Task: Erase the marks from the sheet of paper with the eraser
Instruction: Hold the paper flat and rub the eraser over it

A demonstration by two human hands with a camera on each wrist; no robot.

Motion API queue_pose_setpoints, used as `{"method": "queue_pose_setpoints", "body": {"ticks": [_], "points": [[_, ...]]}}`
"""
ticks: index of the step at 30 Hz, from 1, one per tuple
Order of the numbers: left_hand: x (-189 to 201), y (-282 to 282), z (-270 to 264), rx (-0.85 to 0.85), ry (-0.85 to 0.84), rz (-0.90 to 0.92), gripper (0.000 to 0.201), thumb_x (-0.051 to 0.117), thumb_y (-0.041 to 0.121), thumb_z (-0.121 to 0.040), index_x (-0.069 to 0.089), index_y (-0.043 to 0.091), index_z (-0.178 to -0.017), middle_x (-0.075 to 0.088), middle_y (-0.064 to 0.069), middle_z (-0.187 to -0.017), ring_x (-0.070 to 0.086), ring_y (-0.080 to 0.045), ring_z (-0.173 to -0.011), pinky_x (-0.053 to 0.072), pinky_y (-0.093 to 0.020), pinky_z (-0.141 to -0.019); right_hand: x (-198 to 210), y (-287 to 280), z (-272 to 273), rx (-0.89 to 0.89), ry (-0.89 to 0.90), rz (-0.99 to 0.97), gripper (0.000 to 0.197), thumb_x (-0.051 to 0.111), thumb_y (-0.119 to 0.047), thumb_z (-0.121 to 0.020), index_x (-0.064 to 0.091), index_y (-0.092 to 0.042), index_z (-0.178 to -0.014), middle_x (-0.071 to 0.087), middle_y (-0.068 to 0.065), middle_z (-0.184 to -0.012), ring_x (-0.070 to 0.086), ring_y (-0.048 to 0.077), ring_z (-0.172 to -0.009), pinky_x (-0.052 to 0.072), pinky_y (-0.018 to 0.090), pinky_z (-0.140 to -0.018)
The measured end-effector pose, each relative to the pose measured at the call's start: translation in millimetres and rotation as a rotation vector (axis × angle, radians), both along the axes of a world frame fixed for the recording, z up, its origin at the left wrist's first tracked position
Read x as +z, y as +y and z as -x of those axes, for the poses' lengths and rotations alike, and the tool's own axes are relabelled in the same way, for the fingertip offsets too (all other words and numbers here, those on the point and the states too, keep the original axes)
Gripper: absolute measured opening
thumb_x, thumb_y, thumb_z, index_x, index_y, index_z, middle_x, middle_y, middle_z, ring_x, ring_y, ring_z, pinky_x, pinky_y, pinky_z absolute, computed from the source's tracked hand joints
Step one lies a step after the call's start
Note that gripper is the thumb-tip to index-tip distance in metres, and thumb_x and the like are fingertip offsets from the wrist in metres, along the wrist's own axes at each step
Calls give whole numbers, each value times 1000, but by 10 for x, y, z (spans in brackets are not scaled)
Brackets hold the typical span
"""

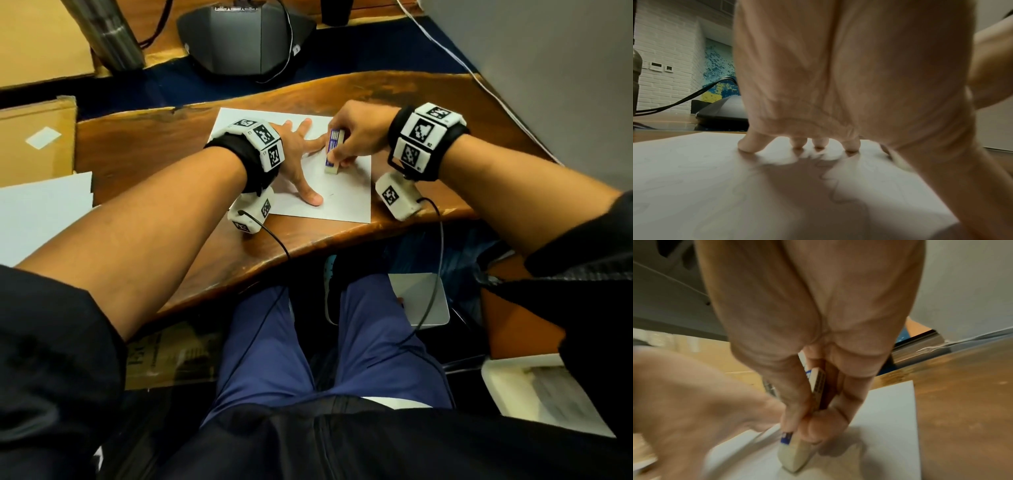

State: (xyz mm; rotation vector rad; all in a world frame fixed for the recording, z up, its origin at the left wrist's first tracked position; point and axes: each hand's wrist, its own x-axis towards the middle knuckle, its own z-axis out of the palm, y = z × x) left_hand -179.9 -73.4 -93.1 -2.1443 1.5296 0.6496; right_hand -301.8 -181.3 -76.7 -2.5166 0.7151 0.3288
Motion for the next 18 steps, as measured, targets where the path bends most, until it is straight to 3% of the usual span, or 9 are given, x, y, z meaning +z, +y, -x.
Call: {"method": "queue_pose_setpoints", "body": {"ticks": [3, 8, 13, 18], "points": [[1, 4, 4, 0, -3, -1, 140, 64, 87, -37, -7, 49, -150, -24, 2, -161, -13, -33, -149, 5, -63, -116, -41, 99, 76, 70, 35, -48, 21, 72, -26, -89, 68, -16, -107, 71, -2, -92, 67, 9, -79, 51, 19, -69], [9, -2, 18, 7, -6, -5, 141, 64, 86, -36, -13, 50, -148, -25, 3, -161, -13, -33, -149, 7, -63, -116, 37, -19, -15, -41, -33, 25, 28, 72, -27, -89, 69, -13, -113, 72, 2, -101, 65, 9, -79, 49, 19, -66], [22, 11, 20, -14, -27, 7, 140, 62, 87, -37, -11, 47, -150, -24, 1, -161, -11, -34, -149, 7, -63, -116, -22, 151, 104, 101, 56, -1, 21, 73, -30, -88, 70, -17, -104, 72, -2, -91, 67, 14, -83, 55, 29, -81], [-19, 3, -57, 9, 37, 51, 136, 64, 86, -42, -10, 48, -150, -21, 0, -162, -11, -34, -149, 5, -63, -116, -29, -20, 46, -48, -46, 14, 26, 75, -27, -87, 72, -11, -108, 74, 3, -97, 69, 14, -82, 54, 23, -71]]}}
